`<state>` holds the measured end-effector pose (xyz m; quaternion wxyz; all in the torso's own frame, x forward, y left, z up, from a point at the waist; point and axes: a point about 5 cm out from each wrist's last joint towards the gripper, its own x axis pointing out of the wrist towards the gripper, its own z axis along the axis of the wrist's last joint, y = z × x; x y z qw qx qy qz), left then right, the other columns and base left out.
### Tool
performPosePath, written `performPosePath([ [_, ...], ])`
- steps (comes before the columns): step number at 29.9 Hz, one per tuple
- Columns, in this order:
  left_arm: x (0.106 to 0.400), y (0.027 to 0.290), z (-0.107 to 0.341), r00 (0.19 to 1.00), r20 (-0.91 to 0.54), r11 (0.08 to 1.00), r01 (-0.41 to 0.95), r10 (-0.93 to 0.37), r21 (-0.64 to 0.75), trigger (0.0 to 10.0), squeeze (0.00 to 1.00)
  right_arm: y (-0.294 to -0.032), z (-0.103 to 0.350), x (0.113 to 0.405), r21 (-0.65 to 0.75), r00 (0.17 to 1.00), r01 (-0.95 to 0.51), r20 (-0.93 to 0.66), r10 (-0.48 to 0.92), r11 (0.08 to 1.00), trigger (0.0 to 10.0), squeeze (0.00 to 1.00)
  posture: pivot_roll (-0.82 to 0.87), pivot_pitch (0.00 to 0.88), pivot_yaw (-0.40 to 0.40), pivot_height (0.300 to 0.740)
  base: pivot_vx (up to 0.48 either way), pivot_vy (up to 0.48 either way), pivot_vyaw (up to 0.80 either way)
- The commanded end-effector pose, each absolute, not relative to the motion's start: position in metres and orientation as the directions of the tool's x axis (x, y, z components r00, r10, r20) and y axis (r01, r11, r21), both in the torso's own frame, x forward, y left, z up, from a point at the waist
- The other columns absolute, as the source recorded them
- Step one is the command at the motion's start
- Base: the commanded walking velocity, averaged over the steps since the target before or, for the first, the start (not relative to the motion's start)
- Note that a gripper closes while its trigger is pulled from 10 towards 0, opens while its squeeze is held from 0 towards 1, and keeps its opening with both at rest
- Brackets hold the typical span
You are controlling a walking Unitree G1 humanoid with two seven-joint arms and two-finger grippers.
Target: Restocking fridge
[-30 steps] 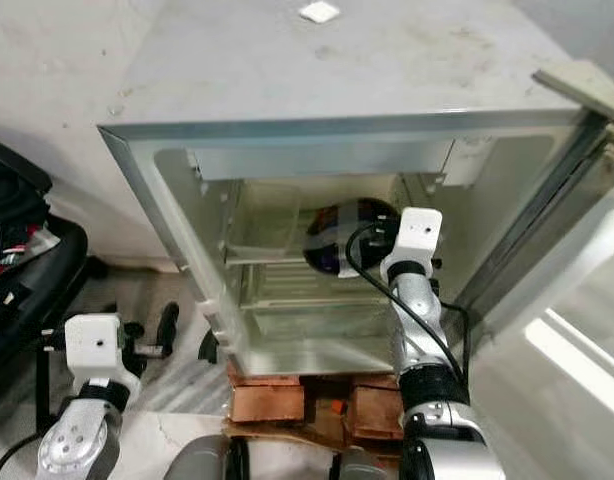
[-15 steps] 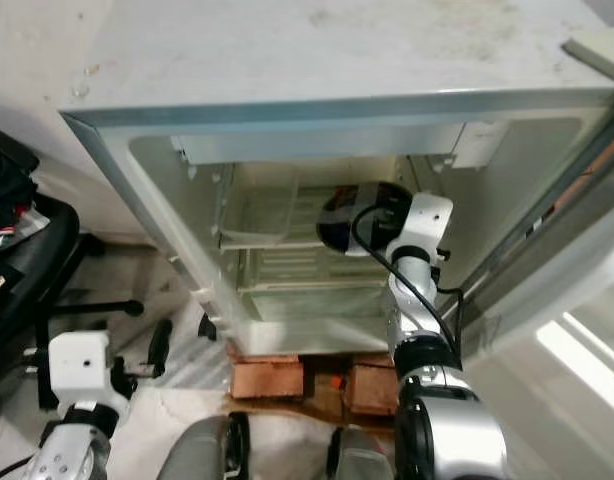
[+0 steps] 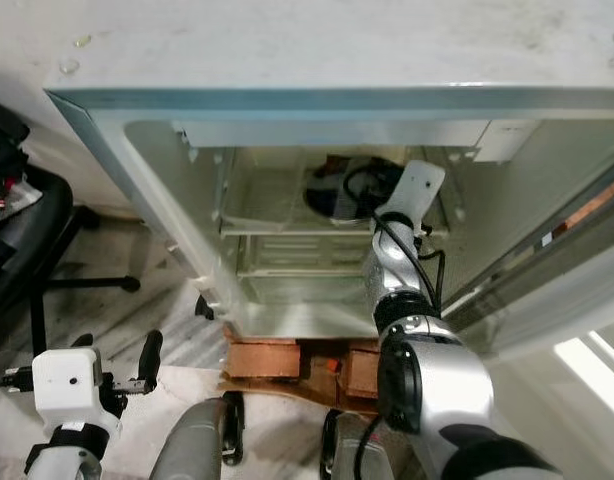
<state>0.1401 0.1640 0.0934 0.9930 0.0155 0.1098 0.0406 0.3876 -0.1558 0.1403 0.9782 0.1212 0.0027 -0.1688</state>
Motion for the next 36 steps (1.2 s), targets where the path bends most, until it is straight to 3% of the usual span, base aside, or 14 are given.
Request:
performPosePath([
  [1,0.137,0.165,0.094,0.97,-0.229,0.996,-0.077,0.087,0.052,10.0,0.0,-0.157,0.144,0.389,0.266,0.931,0.362,-0.049,-0.363,0.894,10.0,0.99,0.36,0.294,-0.014,0.74,0.0,0.0,0.0],
  [11,0.14,0.162,0.092,0.968,-0.237,0.996,-0.075,0.083,0.042,10.0,0.0,-0.154,0.157,0.396,0.328,0.942,0.326,-0.03,-0.334,0.887,10.0,1.0,0.35,0.283,-0.022,0.74,0.0,0.0,0.0],
  [22,0.175,0.159,0.091,0.984,-0.169,0.998,-0.045,0.051,0.036,10.0,0.0,-0.164,0.155,0.391,0.111,0.989,0.108,0.092,-0.118,0.988,10.0,1.0,0.25,0.209,-0.027,0.74,0.0,0.0,0.0],
  [27,0.196,0.157,0.091,0.99,-0.139,0.998,-0.029,0.035,0.047,10.0,0.0,-0.16,0.132,0.379,0.115,0.992,-0.12,0.064,0.113,0.986,10.0,1.0,0.2,0.157,-0.027,0.74,0.0,0.0,0.0],
  [36,0.223,0.154,0.089,0.994,-0.106,0.998,-0.007,0.014,0.066,10.0,0.0,-0.159,0.113,0.36,0.064,0.967,-0.253,0.054,0.25,0.965,10.0,1.0,0.14,0.093,-0.001,0.74,0.0,0.0,0.0],
])
